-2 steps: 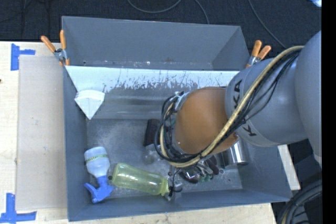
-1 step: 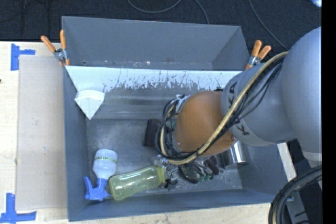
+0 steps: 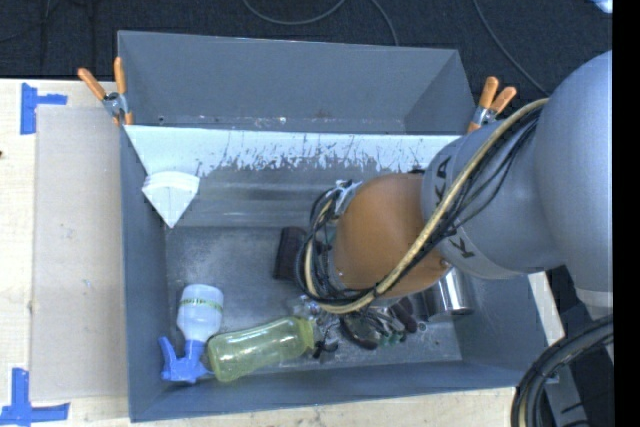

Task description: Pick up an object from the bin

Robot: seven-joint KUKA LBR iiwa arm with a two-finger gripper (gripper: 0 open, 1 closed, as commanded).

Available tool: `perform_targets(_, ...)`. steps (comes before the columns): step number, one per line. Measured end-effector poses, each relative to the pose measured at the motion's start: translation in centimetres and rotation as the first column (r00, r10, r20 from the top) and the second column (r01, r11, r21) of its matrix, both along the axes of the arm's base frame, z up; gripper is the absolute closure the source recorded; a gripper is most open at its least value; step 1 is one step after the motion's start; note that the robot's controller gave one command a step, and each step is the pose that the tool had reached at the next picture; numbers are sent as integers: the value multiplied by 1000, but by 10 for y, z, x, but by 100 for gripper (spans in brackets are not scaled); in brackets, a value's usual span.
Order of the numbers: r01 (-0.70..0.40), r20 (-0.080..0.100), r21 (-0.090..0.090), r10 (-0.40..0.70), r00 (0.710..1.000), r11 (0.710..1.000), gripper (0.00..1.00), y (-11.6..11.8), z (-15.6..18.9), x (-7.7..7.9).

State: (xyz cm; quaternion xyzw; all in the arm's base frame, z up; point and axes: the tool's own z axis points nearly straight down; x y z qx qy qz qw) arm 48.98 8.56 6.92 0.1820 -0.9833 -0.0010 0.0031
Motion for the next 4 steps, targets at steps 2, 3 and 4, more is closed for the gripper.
perform_targets(2, 55, -5, -2, -55, 998, 999, 100, 16, 103, 10)
perform_targets(3, -1, -12, 0, 1, 1000, 1000, 100, 17, 158, 8)
perform_targets(4, -17, -12, -1, 17, 1000, 1000, 100, 6, 217, 5)
